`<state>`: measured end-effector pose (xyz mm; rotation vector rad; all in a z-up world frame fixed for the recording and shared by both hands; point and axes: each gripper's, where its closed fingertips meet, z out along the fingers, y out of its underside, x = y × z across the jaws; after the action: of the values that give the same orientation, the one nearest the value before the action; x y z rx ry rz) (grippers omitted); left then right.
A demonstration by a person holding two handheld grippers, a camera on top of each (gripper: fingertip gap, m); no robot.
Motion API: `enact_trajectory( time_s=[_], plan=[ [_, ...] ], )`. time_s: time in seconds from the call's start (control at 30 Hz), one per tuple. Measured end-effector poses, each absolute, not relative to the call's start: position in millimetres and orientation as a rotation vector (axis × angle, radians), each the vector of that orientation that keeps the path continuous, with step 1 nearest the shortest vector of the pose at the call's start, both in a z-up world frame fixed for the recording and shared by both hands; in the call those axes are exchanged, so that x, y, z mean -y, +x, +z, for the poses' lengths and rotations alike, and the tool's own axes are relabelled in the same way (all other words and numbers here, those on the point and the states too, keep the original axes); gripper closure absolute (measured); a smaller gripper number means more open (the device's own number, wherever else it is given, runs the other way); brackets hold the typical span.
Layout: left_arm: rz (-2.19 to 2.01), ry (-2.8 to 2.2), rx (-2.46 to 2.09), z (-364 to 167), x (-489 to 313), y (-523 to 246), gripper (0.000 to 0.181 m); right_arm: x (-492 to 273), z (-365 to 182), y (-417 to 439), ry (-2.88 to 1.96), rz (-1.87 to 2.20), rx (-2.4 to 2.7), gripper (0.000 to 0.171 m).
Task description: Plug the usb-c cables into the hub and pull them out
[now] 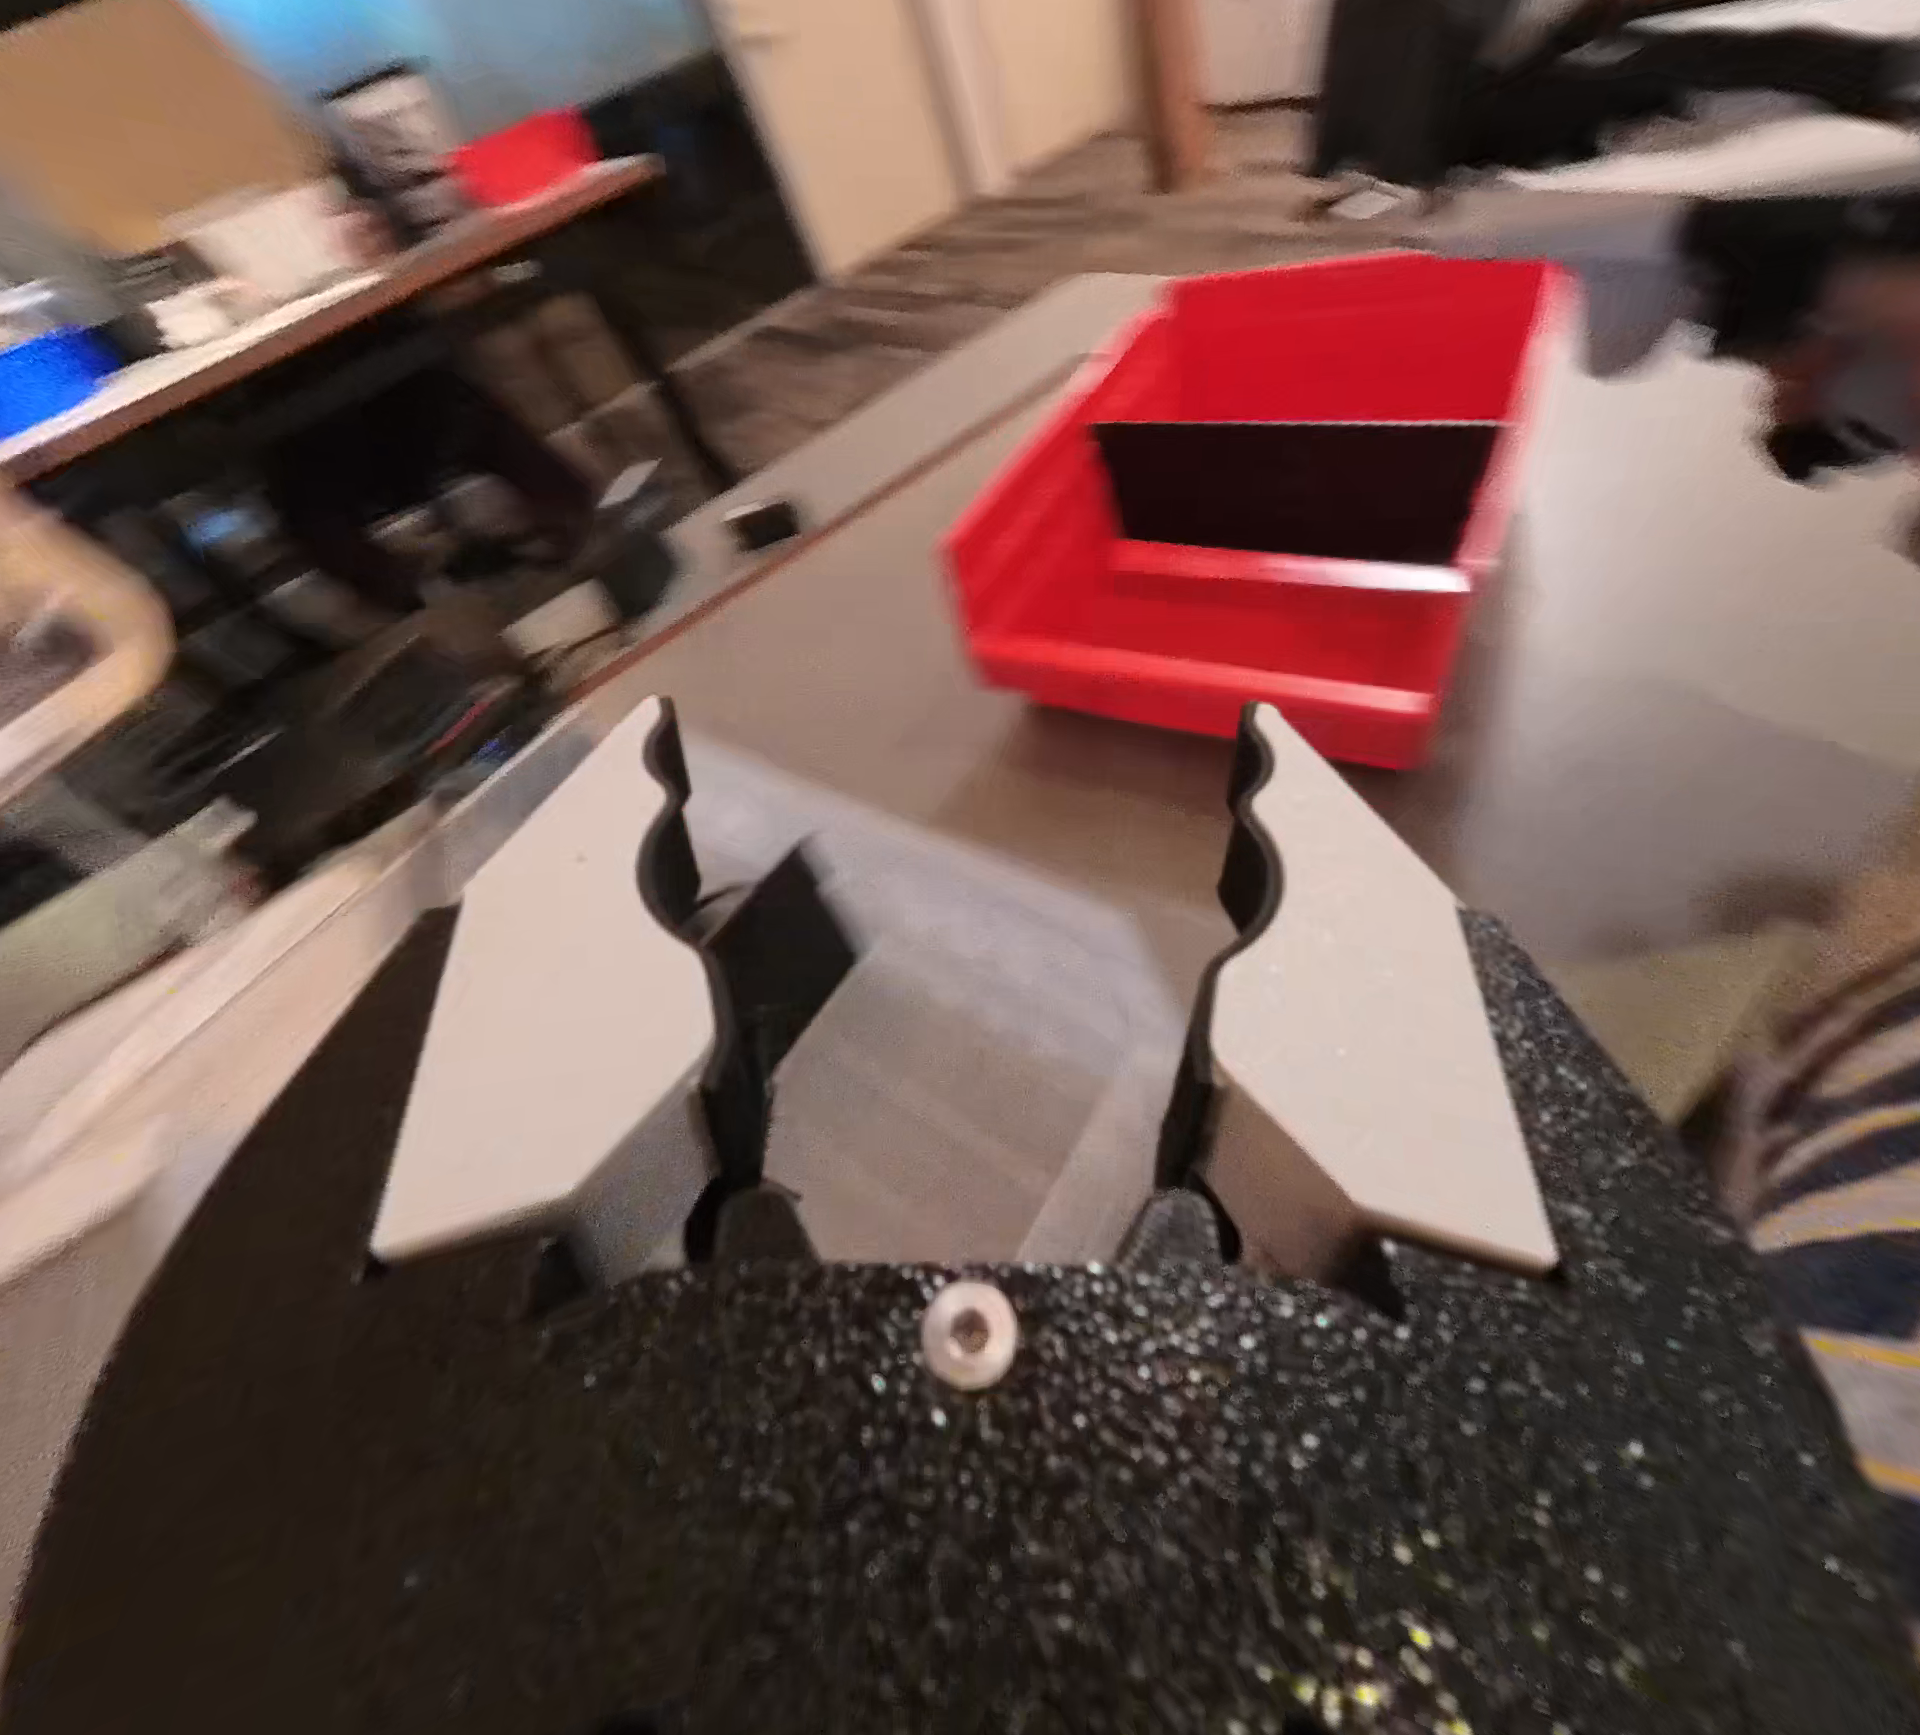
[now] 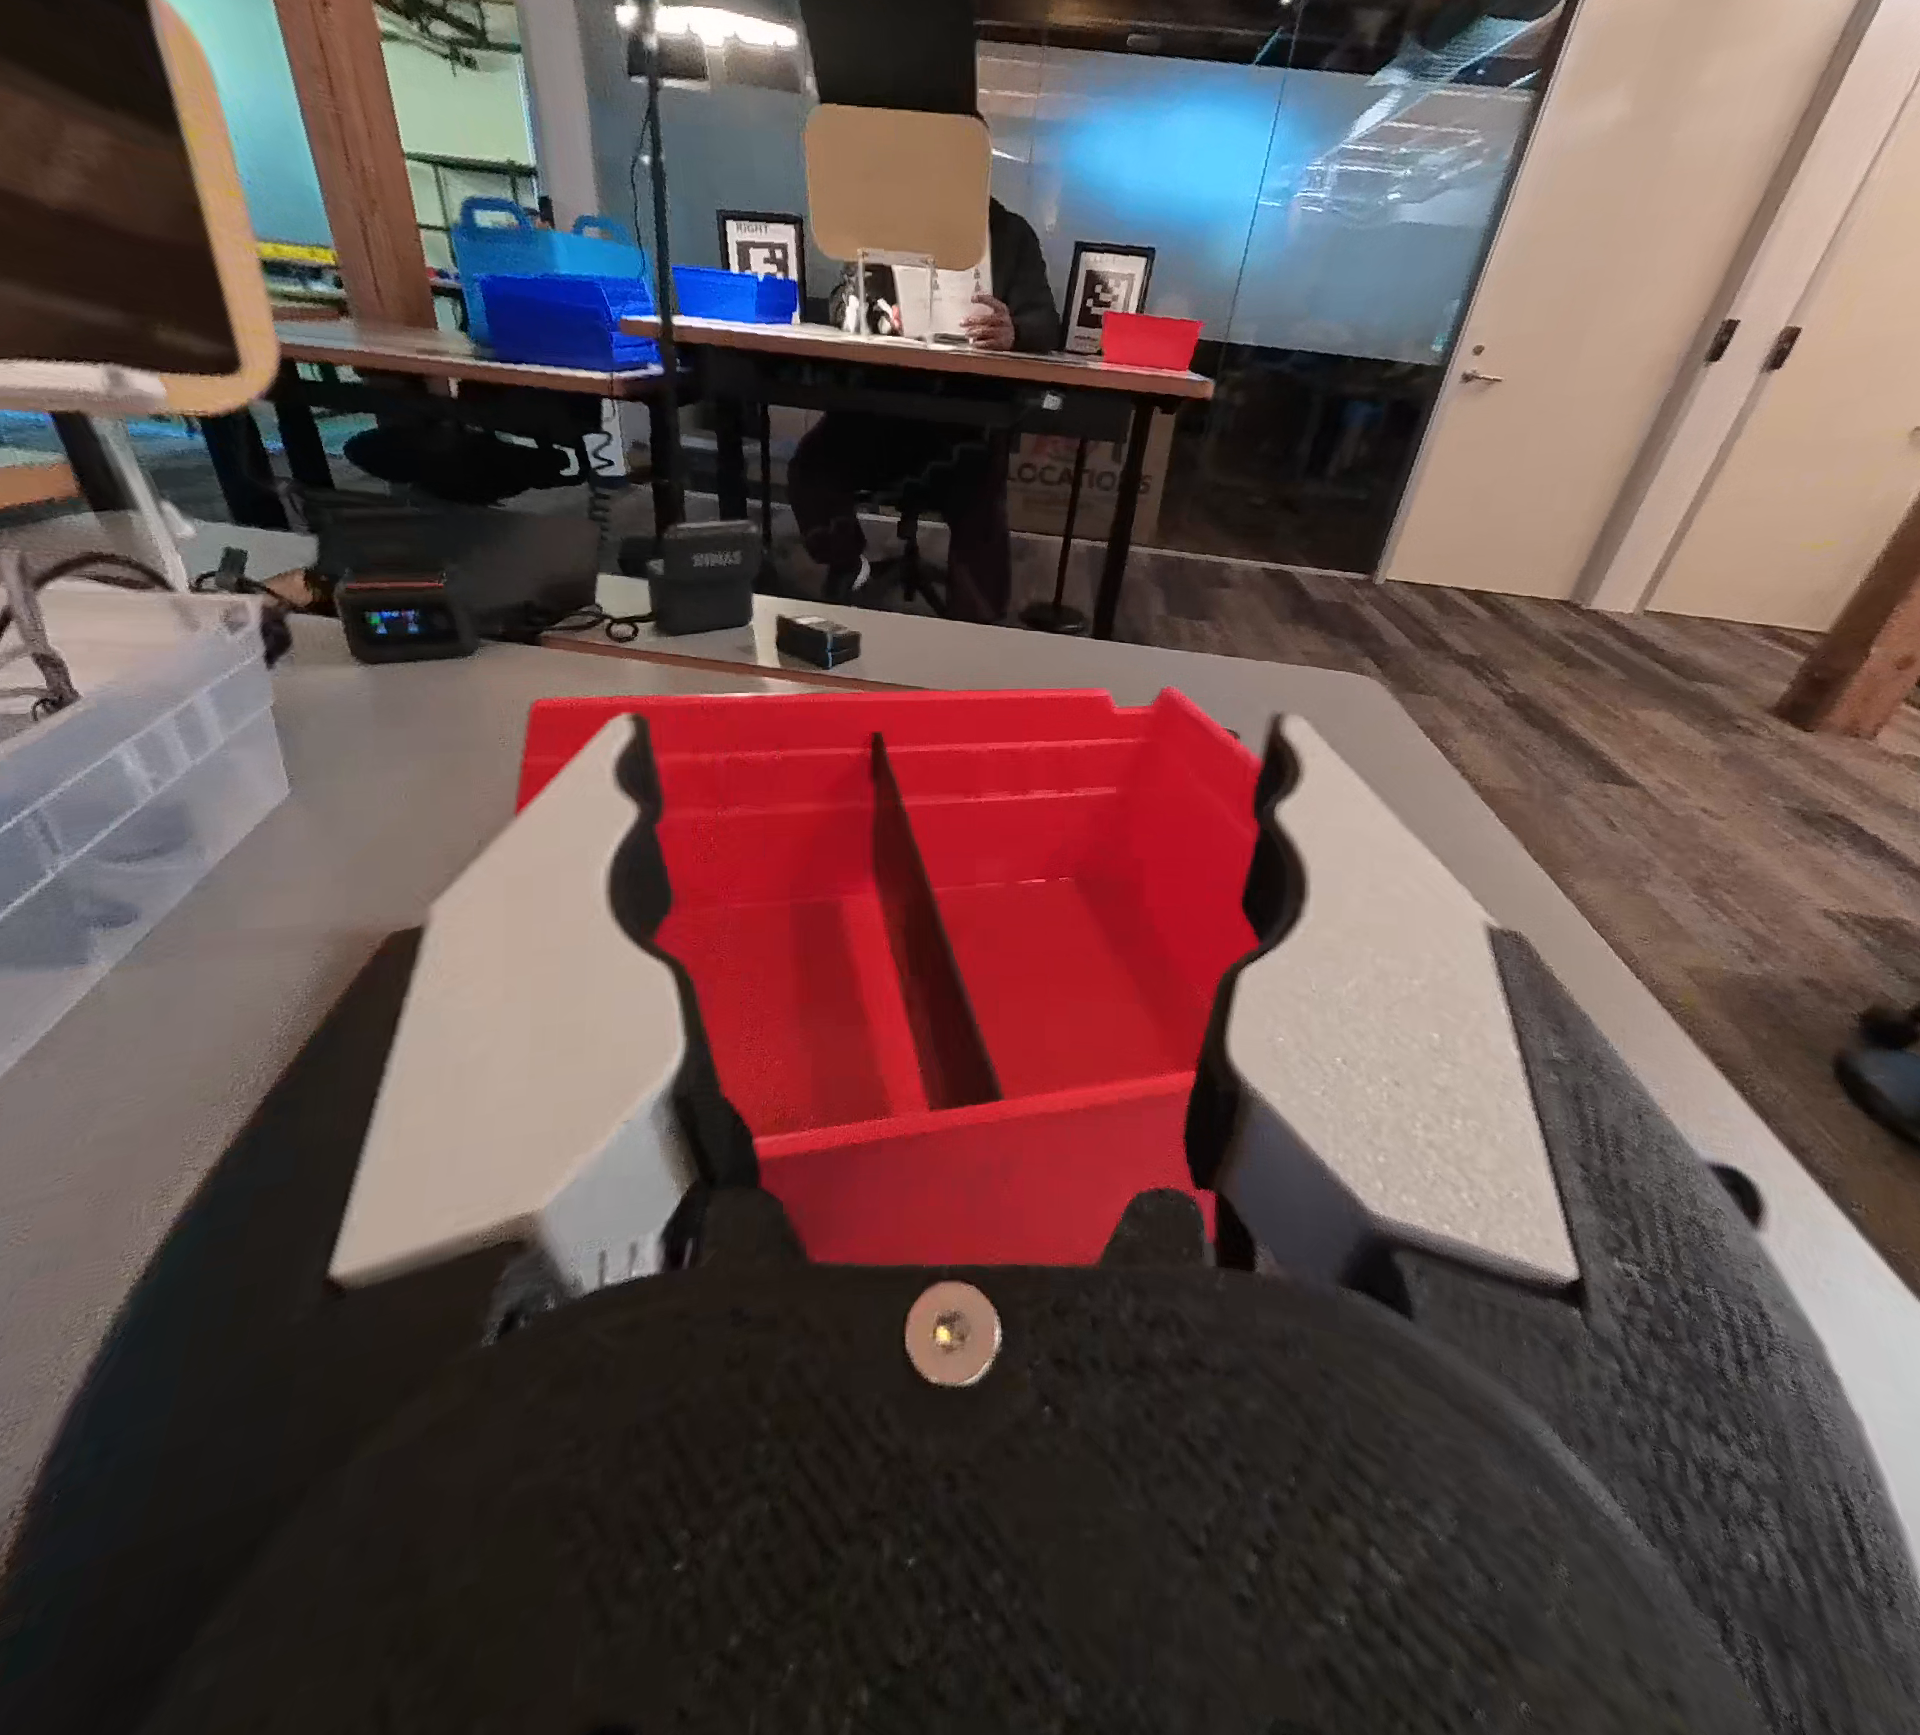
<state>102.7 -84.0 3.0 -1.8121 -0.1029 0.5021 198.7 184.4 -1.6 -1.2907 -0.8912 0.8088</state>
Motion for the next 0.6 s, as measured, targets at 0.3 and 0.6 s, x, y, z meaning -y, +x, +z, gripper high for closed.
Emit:
enact_trajectory(
  time_s=[0.3, 0.6],
  plan=[
    [0.763, -1.911, 0.692, -74.9, 246.9, 14.2, 0.064, -117.0, -38.2, 186.4, -1.35, 0.693, 0.908, 0.037],
    [0.74, -2.044, 0.71, -115.3, 248.0, -14.6, 0.076, -131.9, -110.3, 198.5, -1.687, 0.514, 0.915, 0.046]
  ],
)
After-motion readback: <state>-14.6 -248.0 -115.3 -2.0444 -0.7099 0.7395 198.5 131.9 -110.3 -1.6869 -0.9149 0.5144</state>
